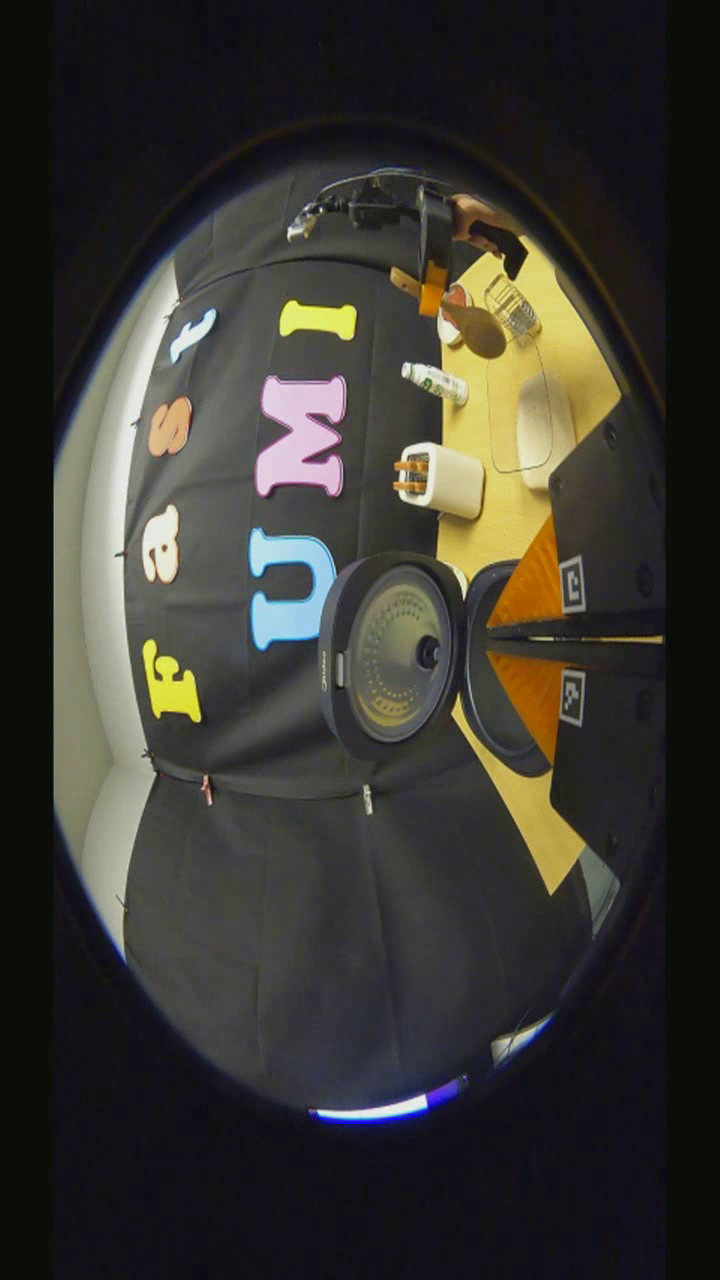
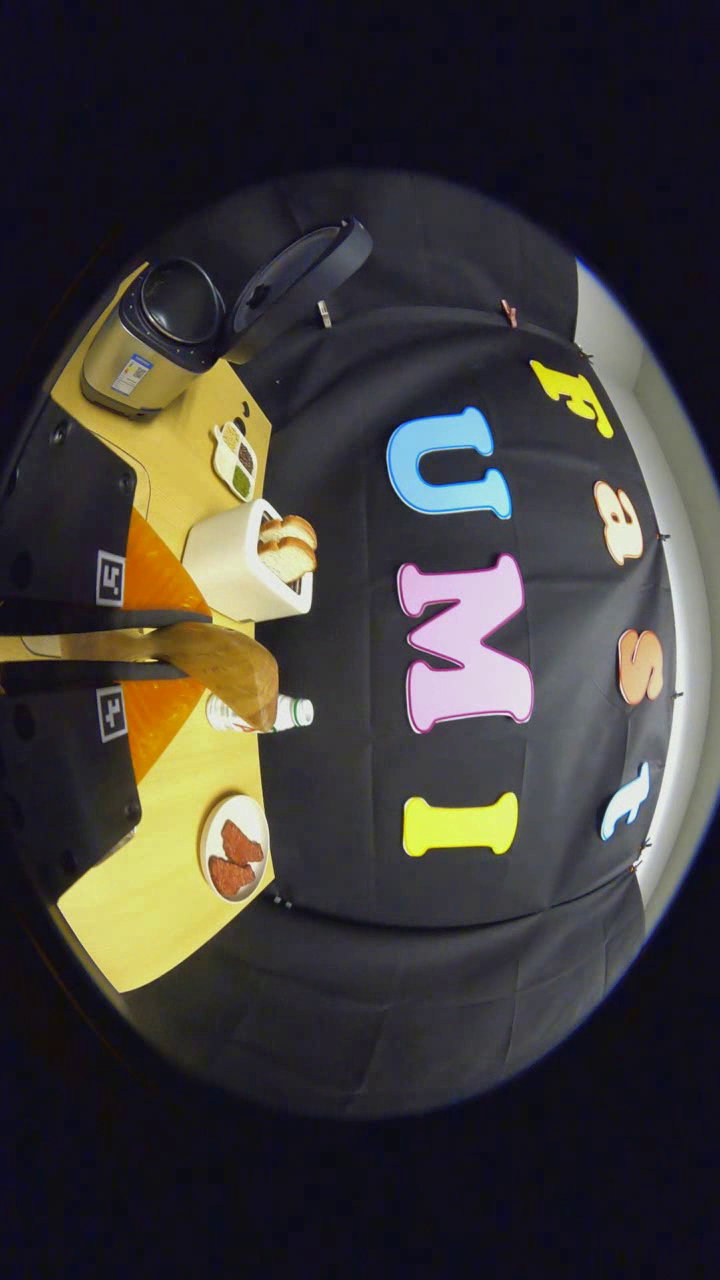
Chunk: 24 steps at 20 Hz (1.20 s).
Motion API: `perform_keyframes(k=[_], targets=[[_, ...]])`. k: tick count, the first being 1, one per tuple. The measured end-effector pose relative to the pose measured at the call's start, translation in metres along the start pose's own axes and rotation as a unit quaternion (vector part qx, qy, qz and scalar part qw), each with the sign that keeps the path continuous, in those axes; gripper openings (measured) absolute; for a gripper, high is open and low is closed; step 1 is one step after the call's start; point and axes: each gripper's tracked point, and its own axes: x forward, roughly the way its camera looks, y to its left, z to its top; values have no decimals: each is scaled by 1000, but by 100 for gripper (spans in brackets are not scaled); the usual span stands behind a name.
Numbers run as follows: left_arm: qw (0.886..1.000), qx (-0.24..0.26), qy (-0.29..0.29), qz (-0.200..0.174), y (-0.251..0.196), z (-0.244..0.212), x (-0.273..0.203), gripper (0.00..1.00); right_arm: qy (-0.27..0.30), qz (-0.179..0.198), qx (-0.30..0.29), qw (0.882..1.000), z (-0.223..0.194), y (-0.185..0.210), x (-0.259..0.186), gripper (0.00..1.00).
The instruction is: Close the left gripper, press the button to open the rice cooker; take a wooden spoon from the chopstick holder with the right hand, scoop a spoonful of rice and pour it into the rice cooker, then put the wooden spoon back into the chopstick holder.
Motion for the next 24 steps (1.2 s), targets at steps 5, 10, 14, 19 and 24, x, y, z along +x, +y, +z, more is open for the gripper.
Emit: perform_keyframes(k=[5, 10, 14, 19, 24], targets=[[1000, 8, 6, -26, -11, -2, -1, 8, 42, 7, -10, 999, -42, 30, 25, 14], [999, 16, 8, -38, -8, -1, 1, 5, 69, 11, -17, 997, -69, 58, 44, 14], [999, 4, 19, -42, 0, -10, 0, 9, 86, 16, -30, 996, -88, 81, 52, 14], [999, 8, 21, -37, 15, -13, -2, 9, 102, 31, -32, 994, -105, 109, 50, 14], [999, 8, 22, -34, 25, -14, -4, 6, 112, 58, -12, 992, -110, 139, 39, 14]])
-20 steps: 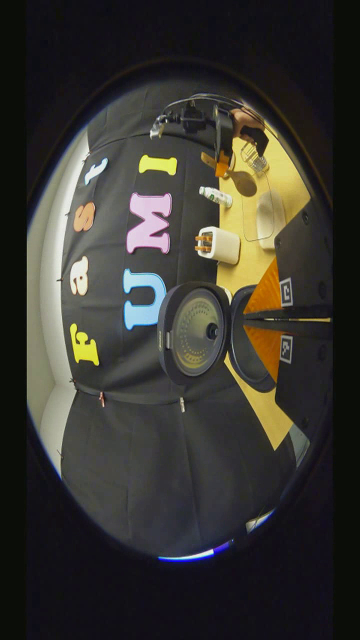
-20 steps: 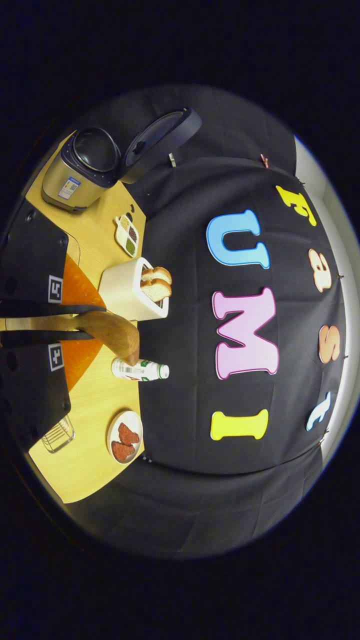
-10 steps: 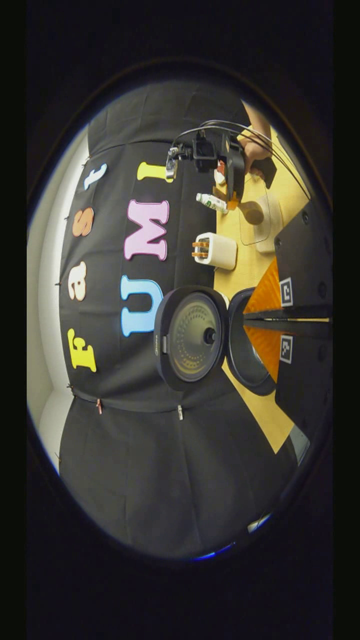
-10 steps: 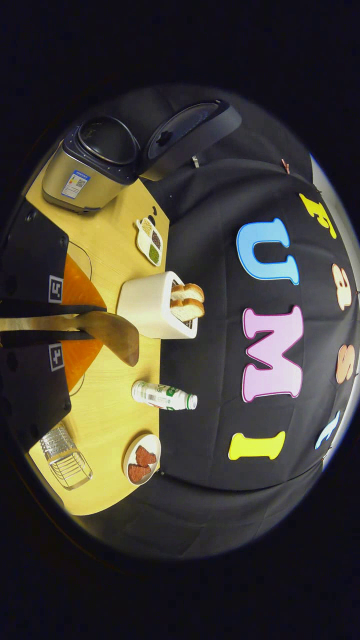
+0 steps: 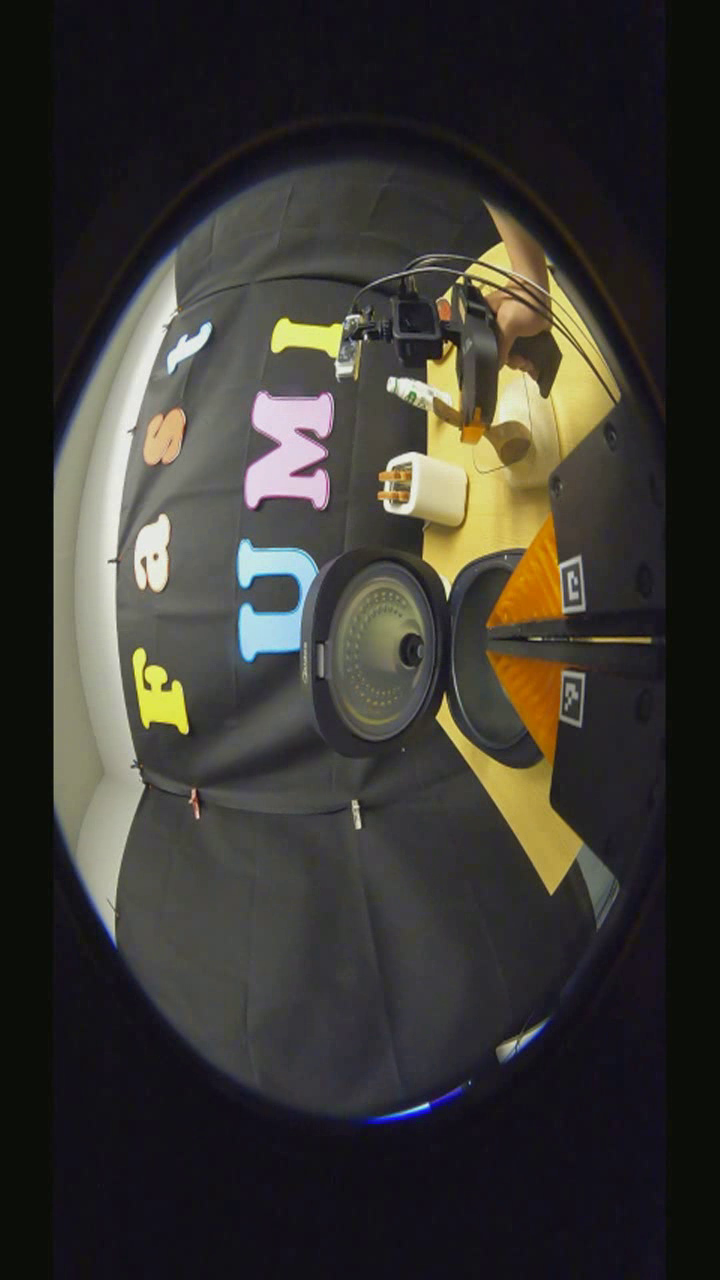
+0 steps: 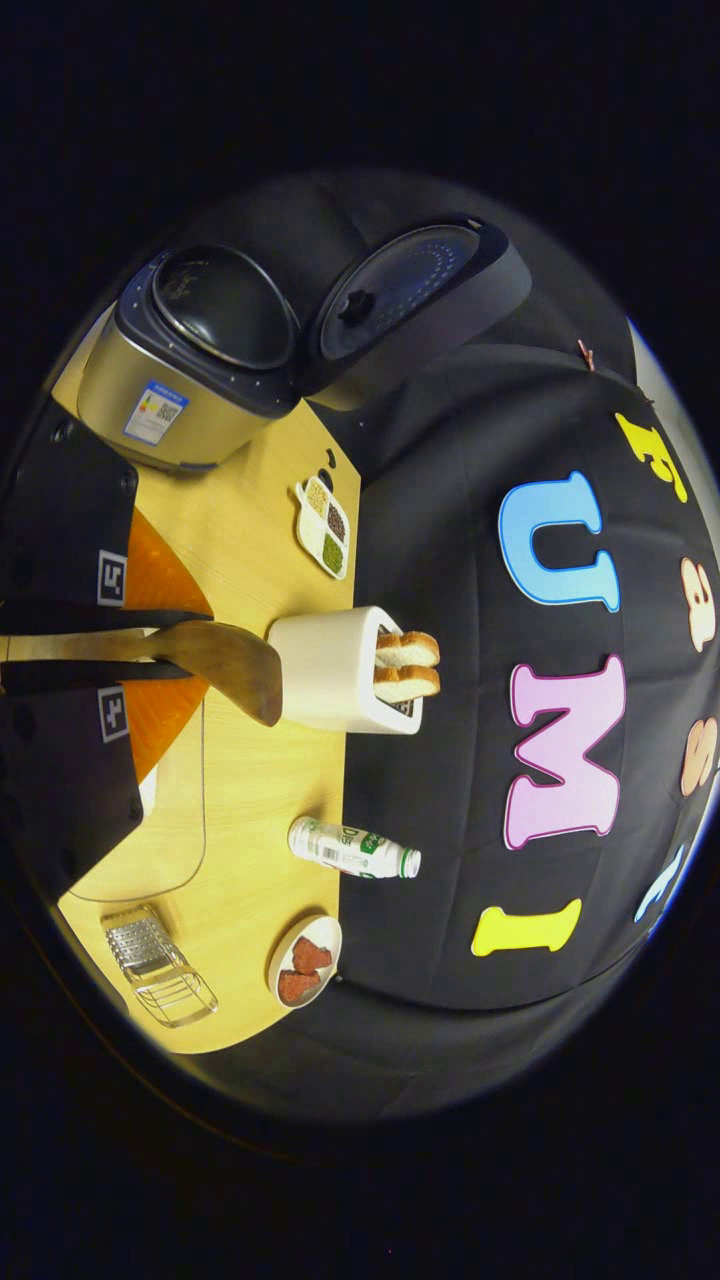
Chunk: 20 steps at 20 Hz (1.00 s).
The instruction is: Close the left gripper, press the button to open the rice cooker; take a wooden spoon from the chopstick holder with the right hand, scoop a spoonful of rice and pour it into the rice cooker, then put the wooden spoon back into the chopstick holder.
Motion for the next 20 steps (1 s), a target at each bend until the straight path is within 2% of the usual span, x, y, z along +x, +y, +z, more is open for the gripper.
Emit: perform_keyframes(k=[6, 9, 10, 13, 20], targets=[[1000, 3, -1, 4, 3, 0, -3, 9, 9, 11, 76, 997, 3, -1, -12, 14], [1000, 5, -2, 3, -1, 0, -5, 9, 4, 9, 125, 992, 13, -14, -19, 14], [1000, 6, -2, 3, -2, 0, -5, 5, 1, 9, 140, 990, 17, -18, -23, 14], [1000, 7, -5, 1, -7, 2, -8, 7, -11, 10, 179, 984, 31, -28, -31, 14], [1000, 18, -12, -3, -17, 9, -14, 7, -35, 8, 221, 975, 56, -44, -50, 14]])
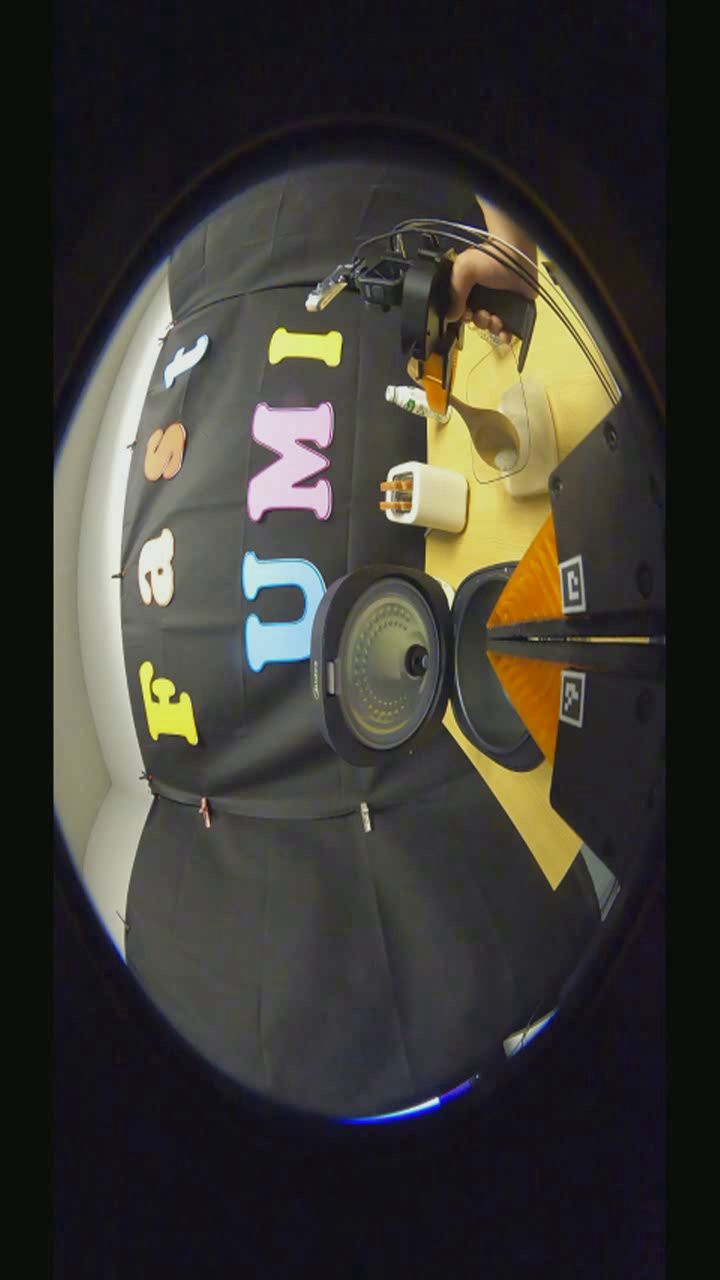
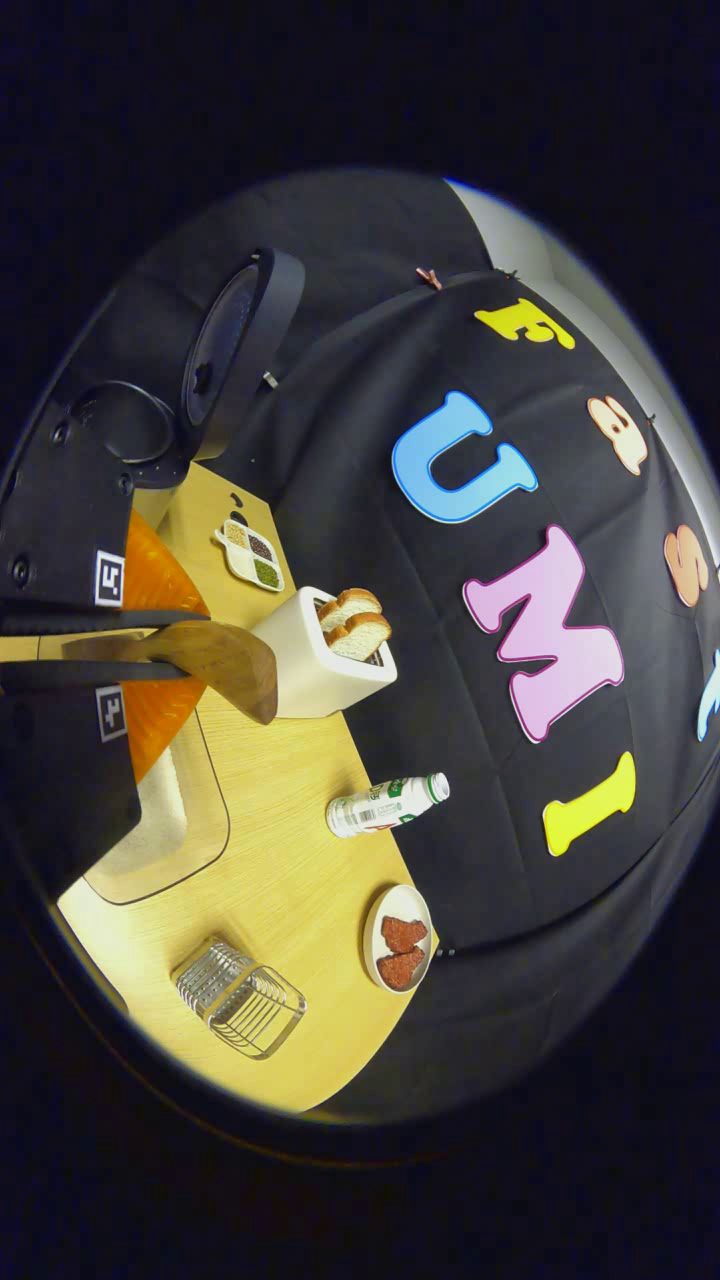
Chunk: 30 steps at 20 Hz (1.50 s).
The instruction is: Close the left gripper, press the button to open the rice cooker; take a wooden spoon from the chopstick holder with the right hand, scoop a spoonful of rice and pour it into the rice cooker, then put the wooden spoon back into the chopstick holder.
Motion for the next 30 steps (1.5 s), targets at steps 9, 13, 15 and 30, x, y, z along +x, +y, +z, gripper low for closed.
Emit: perform_keyframes(k=[9, 13, 15, 30], targets=[[1000, -3, -10, 3, -2, 5, -4, 8, -2, 60, -28, 998, 11, 63, -8, 14], [1000, -5, -15, 13, 6, 8, -8, 9, 19, 98, -36, 994, 1, 109, -6, 14], [1000, -5, -17, 21, 12, 10, -8, 9, 23, 116, -40, 992, -2, 134, -6, 14], [997, -18, -32, 66, 46, 17, -12, 9, 23, 240, -226, 944, -64, 259, -16, 14]])
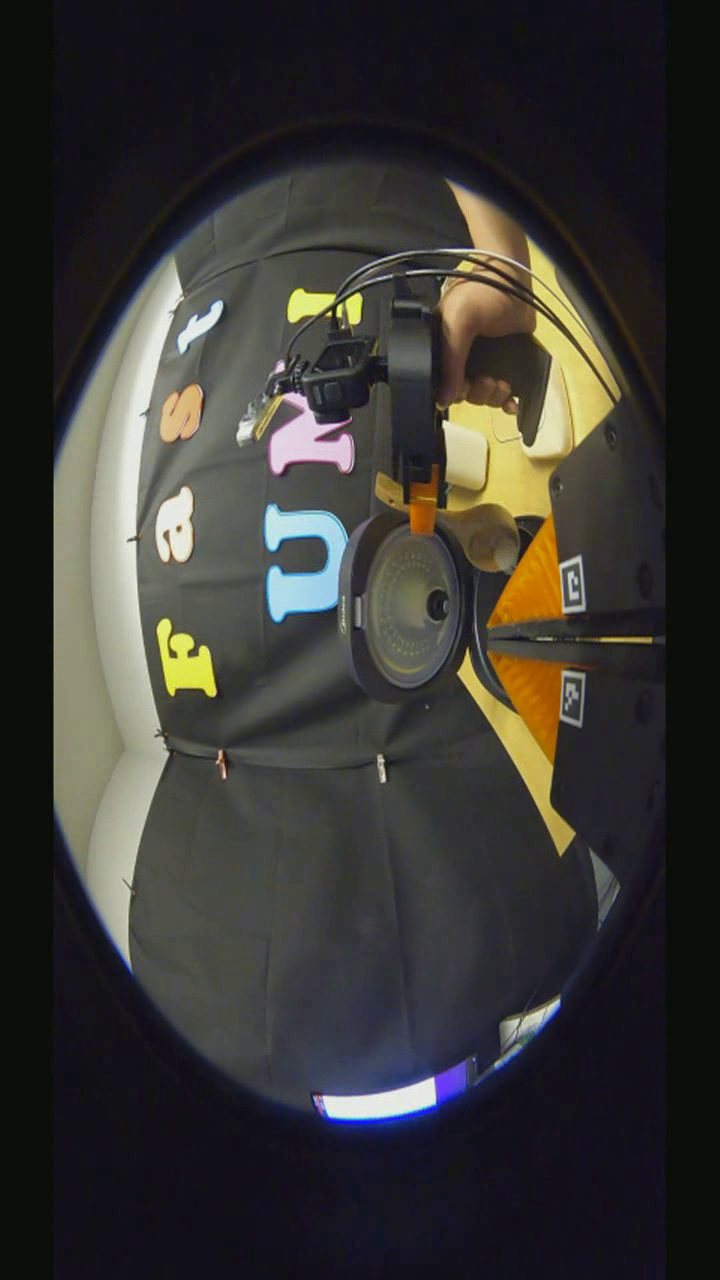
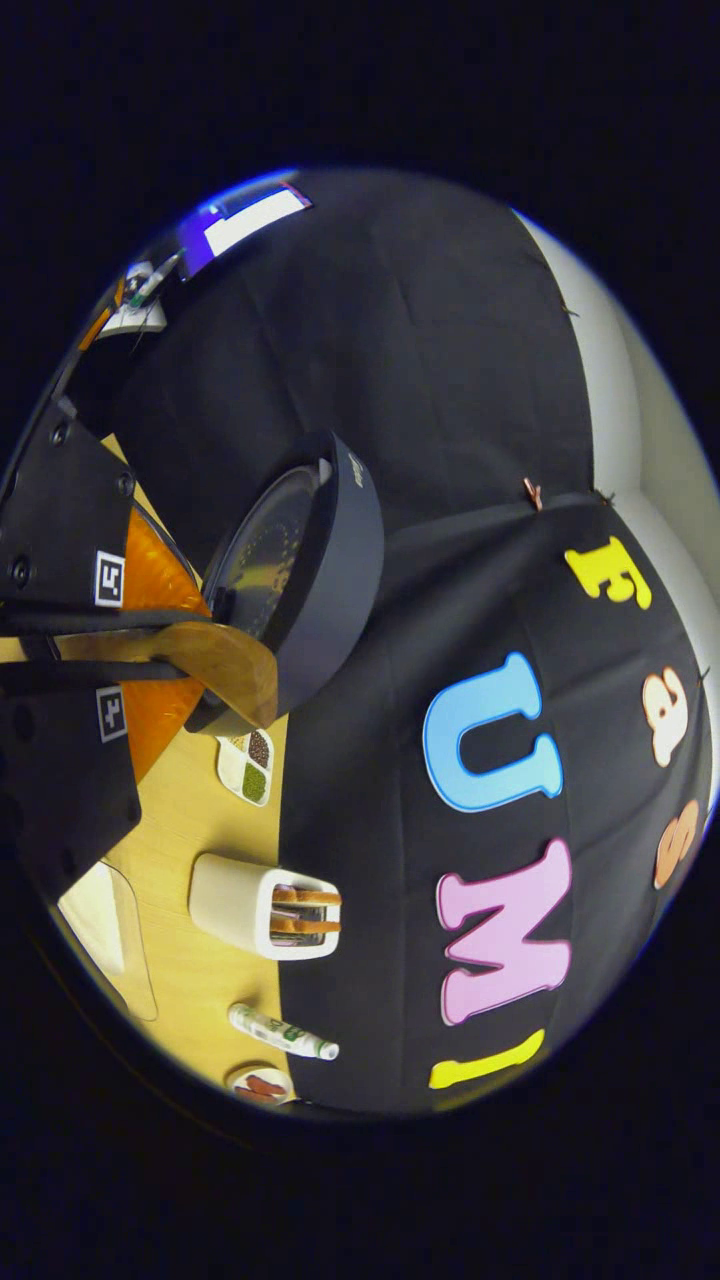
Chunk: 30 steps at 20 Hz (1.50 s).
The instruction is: Close the left gripper, press the button to open the rice cooker; take a wooden spoon from the chopstick holder with the right hand, scoop a spoonful of rice and pour it into the rice cooker, then put the wooden spoon back into the chopstick holder.
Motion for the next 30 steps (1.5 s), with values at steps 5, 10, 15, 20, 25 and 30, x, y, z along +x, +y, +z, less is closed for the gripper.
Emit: perform_keyframes(k=[5, 10, 15, 20, 25, 30], targets=[[1000, -6, 3, 0, 1, -3, 1, 9, -14, 28, -116, 993, -3, 30, -3, 14], [1000, -6, 5, -3, 1, -3, 2, 9, -15, 63, -157, 986, -11, 49, -6, 14], [1000, -9, 6, -1, 0, -3, 3, 9, -15, 80, -162, 983, -10, 54, -13, 14], [1000, -19, 10, 1, -3, -4, 3, 8, -18, 78, -148, 986, -1, 45, -14, 14], [1000, -10, 7, -8, -15, 1, 8, 9, -24, 53, -84, 995, 16, 19, -25, 14], [999, 0, 2, -37, -45, 6, 14, 9, -40, -1, -61, 997, 34, -38, -54, 14]])
